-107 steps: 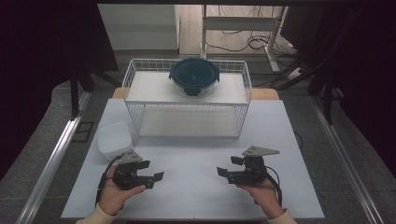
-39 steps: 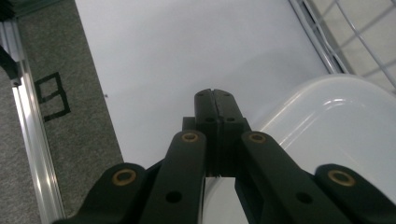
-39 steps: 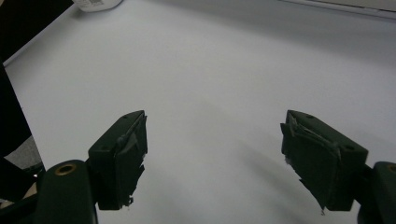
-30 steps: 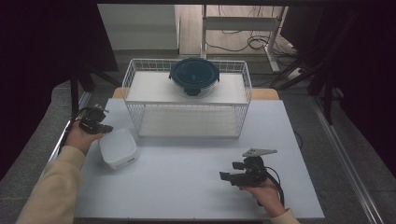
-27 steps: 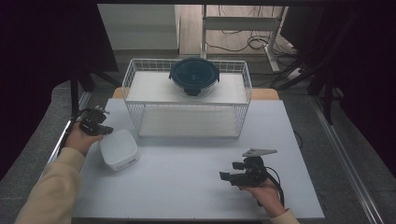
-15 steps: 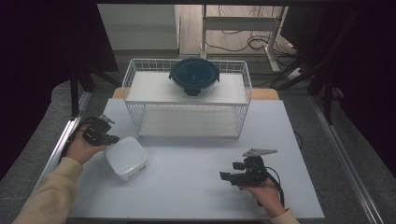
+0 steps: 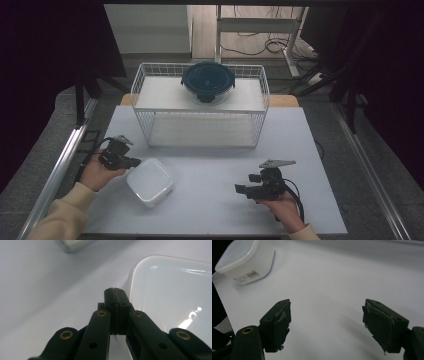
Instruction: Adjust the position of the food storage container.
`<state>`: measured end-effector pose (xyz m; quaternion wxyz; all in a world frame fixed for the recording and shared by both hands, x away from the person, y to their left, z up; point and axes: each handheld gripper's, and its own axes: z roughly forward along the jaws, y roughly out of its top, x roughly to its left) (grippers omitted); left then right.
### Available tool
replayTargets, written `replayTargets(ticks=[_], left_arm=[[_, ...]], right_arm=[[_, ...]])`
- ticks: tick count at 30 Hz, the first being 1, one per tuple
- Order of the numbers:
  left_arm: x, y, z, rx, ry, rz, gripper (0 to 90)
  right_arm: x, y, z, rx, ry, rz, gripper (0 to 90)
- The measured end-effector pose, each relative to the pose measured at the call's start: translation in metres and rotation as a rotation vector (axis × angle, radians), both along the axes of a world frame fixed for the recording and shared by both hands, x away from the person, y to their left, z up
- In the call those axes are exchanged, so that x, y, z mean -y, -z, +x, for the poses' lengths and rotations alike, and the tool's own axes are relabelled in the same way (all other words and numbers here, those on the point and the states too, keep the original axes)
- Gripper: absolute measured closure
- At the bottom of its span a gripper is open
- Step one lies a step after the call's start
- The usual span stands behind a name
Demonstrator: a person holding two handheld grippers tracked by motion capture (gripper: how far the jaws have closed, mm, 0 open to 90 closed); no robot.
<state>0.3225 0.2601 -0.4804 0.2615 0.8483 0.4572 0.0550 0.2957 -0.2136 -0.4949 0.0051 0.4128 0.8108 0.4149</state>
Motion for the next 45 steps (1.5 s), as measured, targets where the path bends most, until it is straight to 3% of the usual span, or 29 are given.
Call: replayTargets(ticks=[7, 11, 14, 18, 23, 25, 28, 34, 40, 45], left_arm=[[0.010, -0.001, -0.009, 0.048, 0.029, 0.032, 90.0], [0.003, -0.012, -0.019, 0.088, 0.020, -0.031, 90.0], [-0.002, -0.026, -0.039, 0.138, 0.030, -0.082, 90.0], [0.000, -0.033, -0.071, 0.148, 0.077, -0.093, 90.0], [0.008, -0.025, -0.108, 0.142, 0.139, -0.101, 90.0], [0.010, -0.022, -0.115, 0.137, 0.151, -0.101, 90.0], [0.016, -0.009, -0.125, 0.120, 0.165, -0.064, 90.0], [0.026, 0.008, -0.128, 0.075, 0.182, -0.056, 90.0], [0.040, 0.013, -0.125, 0.066, 0.201, -0.064, 90.0], [0.064, 0.017, -0.121, 0.071, 0.234, -0.045, 90.0]], right_arm=[[0.000, 0.001, 0.000, -0.003, 0.004, 0.000, 22.1], [0.001, 0.000, 0.000, 0.000, 0.006, 0.003, 22.1], [0.002, 0.000, 0.000, 0.001, 0.006, 0.002, 22.1], [0.002, 0.001, 0.001, -0.003, 0.005, -0.001, 22.1], [0.000, 0.001, 0.000, 0.001, 0.008, 0.002, 22.2], [0.000, 0.001, -0.001, 0.003, 0.013, 0.003, 22.4], [0.000, 0.001, 0.000, -0.002, 0.014, 0.009, 22.4], [0.001, 0.001, 0.000, -0.011, 0.016, 0.009, 22.3], [0.001, 0.001, 0.000, -0.011, 0.014, 0.007, 22.3], [0.000, 0.002, 0.000, -0.012, 0.009, 0.001, 22.5]])
